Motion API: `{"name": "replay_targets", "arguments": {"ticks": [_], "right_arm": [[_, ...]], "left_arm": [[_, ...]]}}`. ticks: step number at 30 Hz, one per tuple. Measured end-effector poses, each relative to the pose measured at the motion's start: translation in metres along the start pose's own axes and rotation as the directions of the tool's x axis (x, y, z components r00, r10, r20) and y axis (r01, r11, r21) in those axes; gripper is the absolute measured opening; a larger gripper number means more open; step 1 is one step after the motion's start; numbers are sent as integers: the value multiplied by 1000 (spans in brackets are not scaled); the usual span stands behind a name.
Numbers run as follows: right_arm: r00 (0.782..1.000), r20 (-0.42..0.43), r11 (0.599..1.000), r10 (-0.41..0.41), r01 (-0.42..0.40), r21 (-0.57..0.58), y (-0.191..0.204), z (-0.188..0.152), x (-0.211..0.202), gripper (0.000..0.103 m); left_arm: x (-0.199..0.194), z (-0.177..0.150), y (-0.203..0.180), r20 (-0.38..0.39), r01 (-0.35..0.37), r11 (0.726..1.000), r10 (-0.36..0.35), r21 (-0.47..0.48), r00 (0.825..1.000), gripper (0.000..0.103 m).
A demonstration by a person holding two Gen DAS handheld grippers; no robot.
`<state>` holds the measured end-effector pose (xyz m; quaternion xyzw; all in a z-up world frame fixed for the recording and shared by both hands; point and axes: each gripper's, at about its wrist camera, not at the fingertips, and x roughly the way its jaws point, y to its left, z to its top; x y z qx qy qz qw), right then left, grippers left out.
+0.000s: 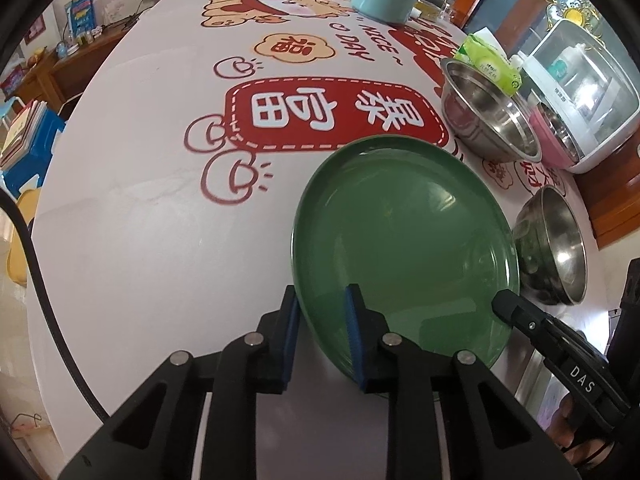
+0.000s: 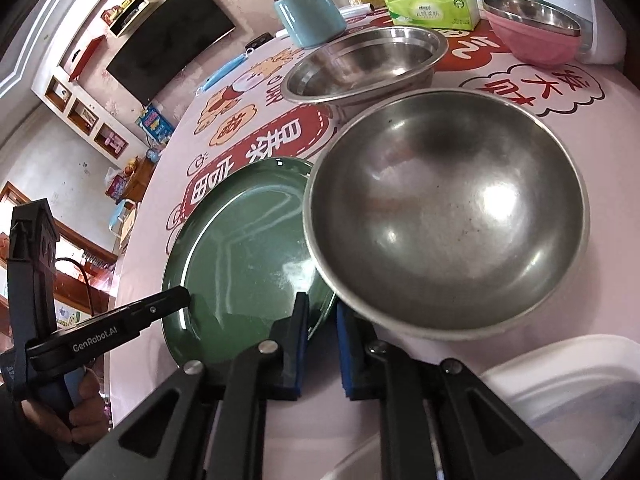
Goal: Organize plates and bowls
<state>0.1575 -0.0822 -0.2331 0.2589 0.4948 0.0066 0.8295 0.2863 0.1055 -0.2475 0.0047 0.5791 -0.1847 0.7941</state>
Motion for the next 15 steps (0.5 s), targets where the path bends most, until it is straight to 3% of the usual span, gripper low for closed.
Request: {"name": "replay_targets", "arguments": {"ticks": [15], "right_arm": [[997, -39, 995, 73, -75, -63, 19, -15, -26, 12]], "left_arm": [[-50, -44, 11, 27, -27, 998, 29, -53, 999, 20]]}}
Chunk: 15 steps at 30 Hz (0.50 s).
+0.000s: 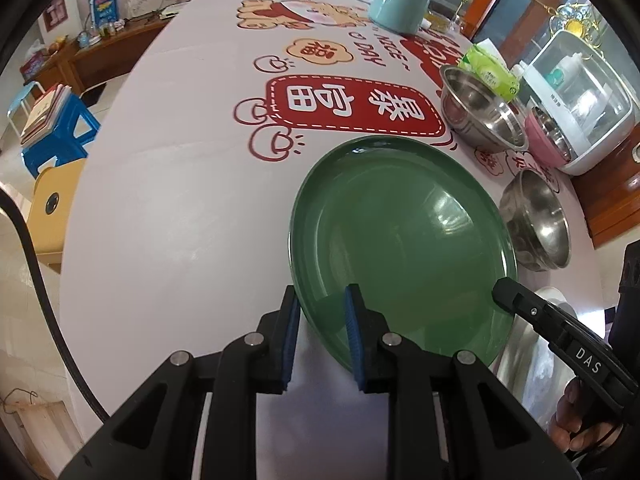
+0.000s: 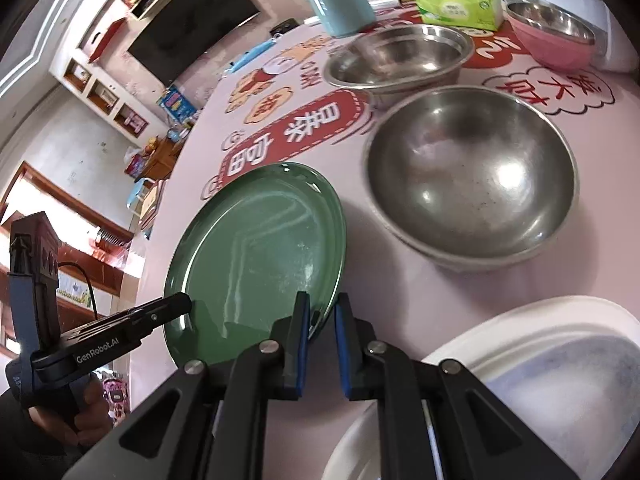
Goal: Organize plates and bowls
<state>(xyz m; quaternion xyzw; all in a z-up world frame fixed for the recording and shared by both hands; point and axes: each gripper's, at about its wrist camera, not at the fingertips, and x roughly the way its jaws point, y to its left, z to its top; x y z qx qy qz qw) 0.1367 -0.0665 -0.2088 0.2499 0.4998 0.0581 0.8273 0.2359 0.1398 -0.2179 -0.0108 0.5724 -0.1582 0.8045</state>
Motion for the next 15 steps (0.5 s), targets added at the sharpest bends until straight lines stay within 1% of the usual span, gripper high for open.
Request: {"name": "replay_targets", "arguments": {"ticks": [4, 15], "right_arm": [[1000, 16, 1000, 12, -12, -24, 7, -5, -12, 12], [996, 82, 998, 31, -26, -63, 13, -22, -58, 12]], "left_arm": [[-18, -9, -1, 27, -6, 1000, 6, -14, 1000, 20], [-68, -37, -18, 129, -5, 1000, 1, 29, 992, 21]]}}
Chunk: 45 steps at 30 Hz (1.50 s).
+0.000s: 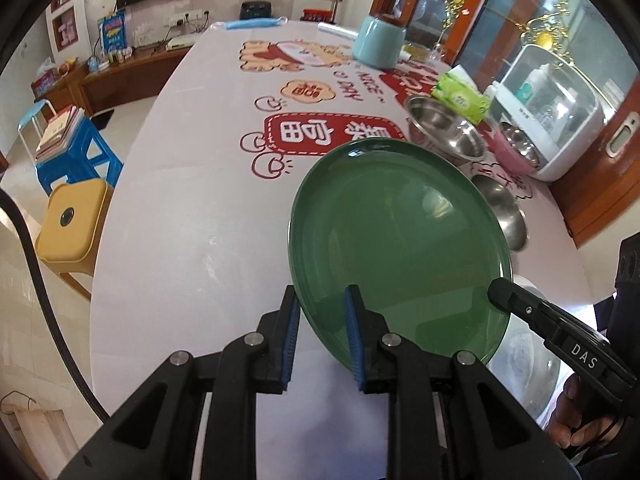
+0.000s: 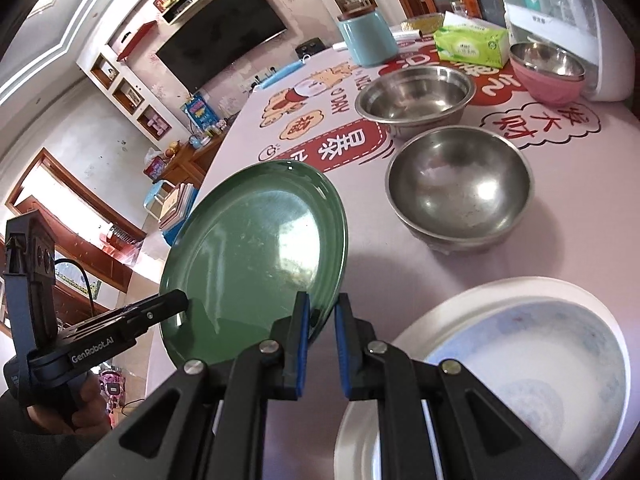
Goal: Organize plates and bowls
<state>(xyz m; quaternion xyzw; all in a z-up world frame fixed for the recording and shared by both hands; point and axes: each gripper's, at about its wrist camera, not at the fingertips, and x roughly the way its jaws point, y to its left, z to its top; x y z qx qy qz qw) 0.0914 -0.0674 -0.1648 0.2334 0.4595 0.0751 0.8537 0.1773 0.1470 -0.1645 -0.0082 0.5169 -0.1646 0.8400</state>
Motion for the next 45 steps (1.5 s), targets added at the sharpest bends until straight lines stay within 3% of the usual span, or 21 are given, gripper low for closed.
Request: {"name": "replay_targets", "arguments": {"ticks": [9, 18, 33, 45], "right_arm": [[999, 46, 1000, -18, 18, -4, -7, -25, -39, 12], [996, 61, 998, -66, 66, 12, -21, -50, -76, 12], [990, 52, 990, -128, 124, 72, -74, -70, -114, 12], [987, -64, 987, -144, 148, 59, -120, -71, -127, 13]], "left_arm": [[-35, -28, -26, 61, 28, 998, -31, 48, 998, 21], [-48, -57, -55, 57, 71, 993, -76, 94, 995, 21], [-40, -84, -121, -17, 108, 970, -107, 216, 994, 21], [-20, -99, -172, -99, 94, 977, -76, 192, 992, 21]]}}
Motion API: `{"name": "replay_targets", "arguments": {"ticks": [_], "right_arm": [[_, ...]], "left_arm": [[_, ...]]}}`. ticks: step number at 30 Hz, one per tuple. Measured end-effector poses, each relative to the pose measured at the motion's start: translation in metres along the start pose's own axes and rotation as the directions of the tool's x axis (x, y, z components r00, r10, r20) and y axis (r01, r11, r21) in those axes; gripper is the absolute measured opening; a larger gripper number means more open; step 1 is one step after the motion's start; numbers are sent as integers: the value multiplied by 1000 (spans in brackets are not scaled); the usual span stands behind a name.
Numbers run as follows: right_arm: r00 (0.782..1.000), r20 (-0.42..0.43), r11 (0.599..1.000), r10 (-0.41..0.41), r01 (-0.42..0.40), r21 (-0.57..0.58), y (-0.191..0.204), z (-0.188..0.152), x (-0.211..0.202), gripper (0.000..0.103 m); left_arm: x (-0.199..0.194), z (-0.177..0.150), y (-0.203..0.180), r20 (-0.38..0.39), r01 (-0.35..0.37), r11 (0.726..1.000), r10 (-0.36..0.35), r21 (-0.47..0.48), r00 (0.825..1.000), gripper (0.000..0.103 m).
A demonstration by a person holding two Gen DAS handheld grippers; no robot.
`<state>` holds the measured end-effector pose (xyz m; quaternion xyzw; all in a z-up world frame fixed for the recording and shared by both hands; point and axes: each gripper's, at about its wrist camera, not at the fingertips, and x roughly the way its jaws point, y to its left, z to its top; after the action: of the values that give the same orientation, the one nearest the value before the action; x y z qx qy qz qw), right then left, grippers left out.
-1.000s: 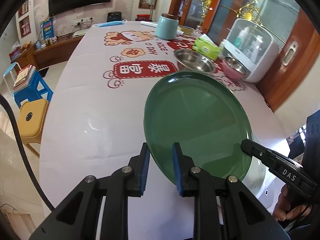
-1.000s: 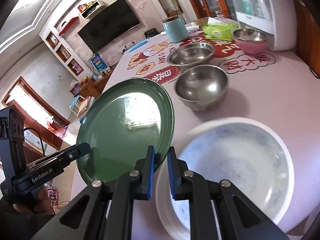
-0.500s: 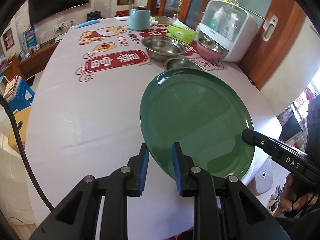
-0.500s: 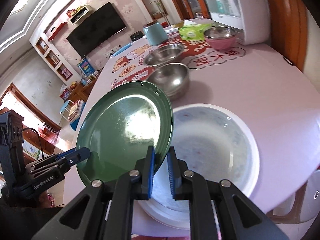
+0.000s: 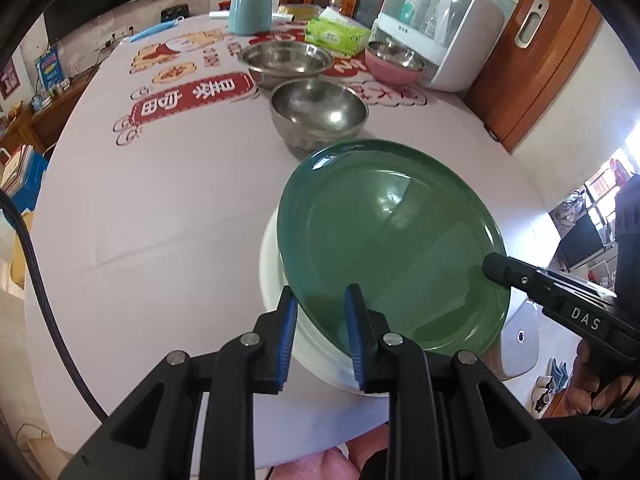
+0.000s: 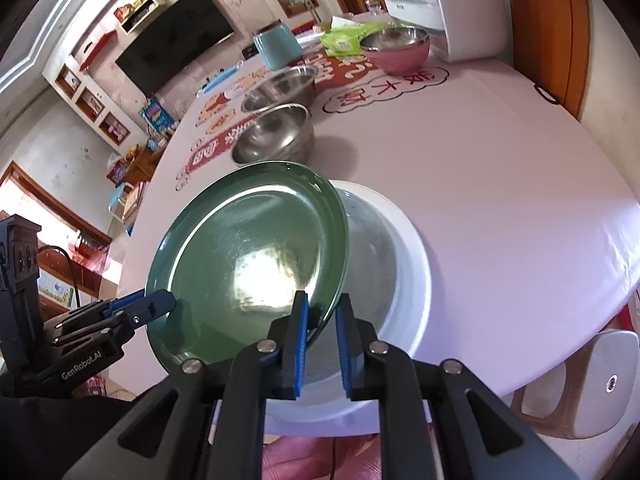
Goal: Organize plates and bowls
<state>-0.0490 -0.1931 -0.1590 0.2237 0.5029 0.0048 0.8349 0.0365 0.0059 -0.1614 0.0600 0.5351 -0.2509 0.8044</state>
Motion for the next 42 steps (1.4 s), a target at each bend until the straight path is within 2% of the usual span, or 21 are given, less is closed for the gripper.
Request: {"name": "replay_targets", "arguments": {"ticks": [8, 17, 30, 38, 42], "right_arm": [[995, -98, 999, -9, 4, -53, -18, 7, 12, 13], [987, -159, 993, -5, -13, -115, -23, 13, 23, 14], [982, -188, 982, -27, -9, -188, -18, 21, 32, 18], [982, -184, 977, -51, 11, -213, -17, 20, 33, 20], [983, -180, 980, -38, 2, -200, -19, 18, 32, 20]], "left_arm": [[21, -5, -13, -61, -22, 997, 18, -74, 998, 22], [34, -8, -16, -90, -56, 989, 44, -139, 995, 22], [43, -7, -15, -121, -83, 981, 62, -173, 991, 22], [53, -9, -20, -157, -119, 982, 96, -148, 983, 22], [53, -9, -24, -159, -134, 983, 114, -128, 981, 23]]}}
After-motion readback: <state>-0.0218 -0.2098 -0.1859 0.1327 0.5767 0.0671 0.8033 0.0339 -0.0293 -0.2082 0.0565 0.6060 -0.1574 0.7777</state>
